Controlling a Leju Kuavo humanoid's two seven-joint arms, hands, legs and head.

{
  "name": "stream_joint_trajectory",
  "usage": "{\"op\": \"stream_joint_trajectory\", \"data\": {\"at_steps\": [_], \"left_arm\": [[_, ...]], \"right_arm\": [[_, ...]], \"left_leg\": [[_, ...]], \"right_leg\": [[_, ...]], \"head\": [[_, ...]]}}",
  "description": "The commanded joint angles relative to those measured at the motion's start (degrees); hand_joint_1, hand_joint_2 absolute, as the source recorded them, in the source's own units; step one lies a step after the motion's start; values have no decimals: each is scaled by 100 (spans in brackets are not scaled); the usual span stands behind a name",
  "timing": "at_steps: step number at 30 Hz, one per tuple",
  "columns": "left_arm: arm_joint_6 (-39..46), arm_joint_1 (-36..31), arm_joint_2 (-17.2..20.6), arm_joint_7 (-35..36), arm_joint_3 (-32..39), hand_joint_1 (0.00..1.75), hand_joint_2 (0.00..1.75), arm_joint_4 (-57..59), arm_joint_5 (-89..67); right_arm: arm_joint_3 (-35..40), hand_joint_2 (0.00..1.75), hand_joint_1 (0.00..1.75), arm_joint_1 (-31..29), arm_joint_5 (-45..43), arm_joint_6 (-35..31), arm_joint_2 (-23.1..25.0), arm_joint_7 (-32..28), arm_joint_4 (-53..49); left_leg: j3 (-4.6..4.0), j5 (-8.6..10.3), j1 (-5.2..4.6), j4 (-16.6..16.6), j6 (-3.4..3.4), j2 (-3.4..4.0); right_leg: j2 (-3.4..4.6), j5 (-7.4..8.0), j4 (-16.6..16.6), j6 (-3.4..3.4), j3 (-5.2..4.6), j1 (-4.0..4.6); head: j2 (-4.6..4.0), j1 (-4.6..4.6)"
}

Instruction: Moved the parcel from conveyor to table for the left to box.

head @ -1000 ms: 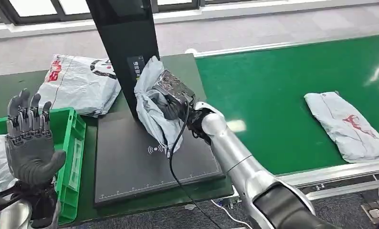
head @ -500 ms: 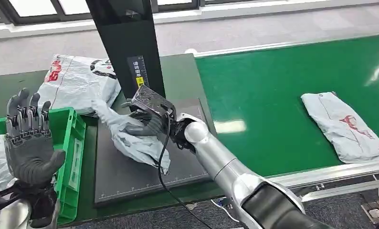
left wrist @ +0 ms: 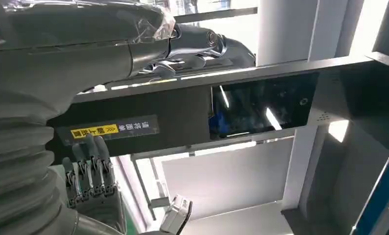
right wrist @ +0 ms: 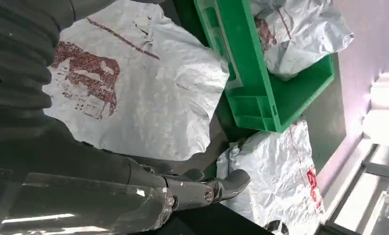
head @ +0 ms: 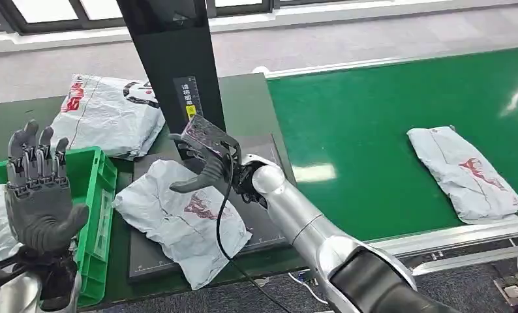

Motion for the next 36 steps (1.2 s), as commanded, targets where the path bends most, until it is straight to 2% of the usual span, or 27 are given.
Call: {"op": "stream_joint_trajectory", "data": {"at_steps": [1,3,5,8,10,17,18,22,24,27,29,30,32,33,36], "left_arm": [[3,-243,98,25,-102,0,175,327,-41],[20,-243,174,2,-135,0,175,372,-171],[143,-146,253,-61,-152,0,175,317,-472],[399,120,331,-106,-112,0,175,146,-954],[441,221,342,-129,-91,0,175,118,-1077],[466,199,311,-141,-78,0,175,124,-1141],[539,245,306,-114,-86,0,175,105,-1295],[808,332,254,-161,-155,0,175,162,-1881],[870,357,247,-125,-191,0,175,173,-2012],[1035,445,351,31,-311,0,175,186,-2475],[1365,491,472,257,-556,0,175,284,-3337],[2138,437,638,596,-879,0,175,422,-4794],[2226,390,555,624,-984,0,175,542,-4900],[2502,326,675,895,-1124,0,175,633,-5496],[2573,23,896,1872,-1684,0,175,1263,-7314]], "right_arm": [[298,175,0,-351,-216,69,-179,-171,308],[52,175,0,-237,-516,105,-311,-408,-101],[-261,175,0,121,-780,-105,-564,-670,-1131],[-601,175,0,832,-530,-860,-911,-894,-2949],[-733,175,0,1178,-438,-1002,-1003,-779,-3685],[-734,175,0,1171,-332,-1098,-907,-893,-3558],[-834,175,0,1319,-145,-1380,-864,-1161,-3782],[-1449,175,0,2415,59,-1879,-920,-1284,-5585],[-1723,175,0,2744,141,-1986,-878,-1364,-5931],[-1959,175,0,3207,103,-1975,-910,-1587,-6080],[-2093,175,0,3408,59,-1954,-842,-1738,-6114],[-2206,175,0,3509,67,-1940,-764,-1764,-6187],[-2247,175,0,3564,66,-1898,-747,-1779,-6268],[-2317,175,0,3581,70,-1899,-672,-1780,-6298],[-2467,175,0,3651,19,-1777,-585,-1725,-6306]], "left_leg": [[-1,0,0,2,3,-2],[-2,2,0,0,4,-6],[-2,5,-2,-2,5,-14],[-3,6,1,-7,7,-29],[1,2,-1,-5,4,-23],[-1,-3,-3,-4,5,-7],[-3,-5,-2,-1,3,-2],[-4,0,-1,-6,1,-20],[1,3,1,-15,5,-42],[6,-1,0,-16,6,-38],[15,-2,-2,-23,6,-29],[5,-7,0,-11,4,-23],[0,-9,-2,-9,6,-30],[-5,-9,-8,-8,6,-20],[-7,-7,-10,-6,5,-24]], "right_leg": [[-7,0,0,2,2,1],[-12,0,-1,2,1,1],[-20,-1,-3,3,3,-1],[-35,-2,-12,4,7,2],[-24,-4,-9,2,7,0],[-12,-1,-7,2,-1,-2],[-6,-1,-4,0,-6,-3],[-25,-4,-8,0,-2,-8],[-50,-8,-22,3,13,-5],[-45,-11,-24,5,18,-5],[-38,-7,-29,5,24,-6],[-28,-8,-17,3,11,-4],[-35,-11,-13,2,7,-5],[-24,-10,-6,1,-7,-12],[-28,-10,-6,0,-7,-10]], "head": [[0,0],[0,0],[0,0],[0,0],[0,0],[0,0],[0,0],[0,0],[0,0],[0,0],[0,0],[0,0],[0,0],[0,0],[0,0]]}}
